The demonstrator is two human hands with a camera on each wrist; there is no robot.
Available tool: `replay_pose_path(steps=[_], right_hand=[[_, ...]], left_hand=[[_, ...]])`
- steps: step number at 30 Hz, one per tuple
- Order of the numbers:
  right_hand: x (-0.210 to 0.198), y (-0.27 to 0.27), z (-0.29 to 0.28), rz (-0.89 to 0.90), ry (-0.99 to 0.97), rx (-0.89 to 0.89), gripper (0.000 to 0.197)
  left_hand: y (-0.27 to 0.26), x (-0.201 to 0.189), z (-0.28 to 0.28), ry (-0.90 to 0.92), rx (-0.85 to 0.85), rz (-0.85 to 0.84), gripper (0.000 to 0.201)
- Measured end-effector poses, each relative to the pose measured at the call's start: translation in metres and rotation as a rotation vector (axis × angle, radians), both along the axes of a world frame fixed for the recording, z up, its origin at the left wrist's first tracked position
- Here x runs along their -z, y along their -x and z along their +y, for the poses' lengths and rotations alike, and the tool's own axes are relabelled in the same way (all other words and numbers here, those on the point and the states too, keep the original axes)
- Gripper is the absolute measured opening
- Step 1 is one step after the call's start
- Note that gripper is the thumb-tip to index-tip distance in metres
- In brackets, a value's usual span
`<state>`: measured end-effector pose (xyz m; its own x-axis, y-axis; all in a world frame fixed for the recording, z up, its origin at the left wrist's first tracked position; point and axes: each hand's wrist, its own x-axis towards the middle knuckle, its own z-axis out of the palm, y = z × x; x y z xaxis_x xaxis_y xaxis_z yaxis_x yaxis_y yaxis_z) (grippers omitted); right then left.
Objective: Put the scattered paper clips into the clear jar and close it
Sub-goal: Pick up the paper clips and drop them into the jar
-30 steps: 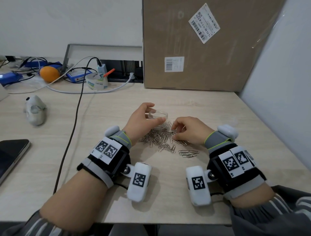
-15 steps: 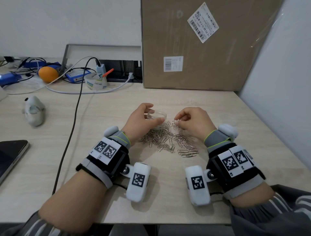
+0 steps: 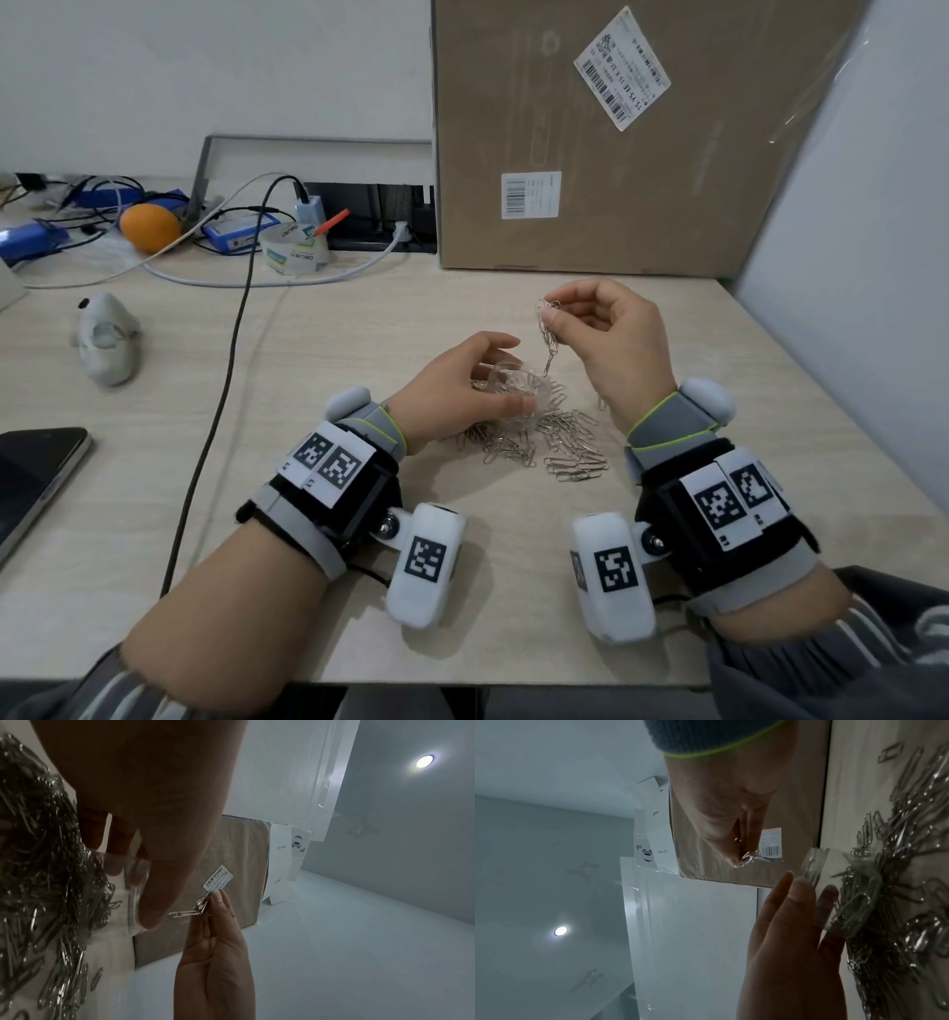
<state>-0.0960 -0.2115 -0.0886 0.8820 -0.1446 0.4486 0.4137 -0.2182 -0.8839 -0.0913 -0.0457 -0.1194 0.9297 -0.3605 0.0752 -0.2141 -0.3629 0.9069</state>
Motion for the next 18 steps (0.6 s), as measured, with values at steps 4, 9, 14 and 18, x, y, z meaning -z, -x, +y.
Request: replay_pose_path(steps=[4, 9, 14, 18], right_hand=[[0.004, 0.001, 0.006, 0.029, 0.084, -0.086, 0.016], [0.005, 0.005, 0.008, 0.022, 0.166, -0.093, 0.015], [0.006, 0.000, 0.001, 0.040, 0.139, 0.037, 0.022], [0.011, -0.006, -0.010, 0.176, 0.196, 0.150, 0.024]], left_hand=[[0.001, -0.002, -0.001, 0.025, -0.006, -0.017, 0.062], [-0.001, -0.001, 0.002, 0.079, -0.049, -0.027, 0.064], [-0.005, -0.004, 0.004, 0.135, -0.206, -0.069, 0.060], [-0.017, -0.007, 0.023, 0.151, -0.445, -0.109, 0.059]])
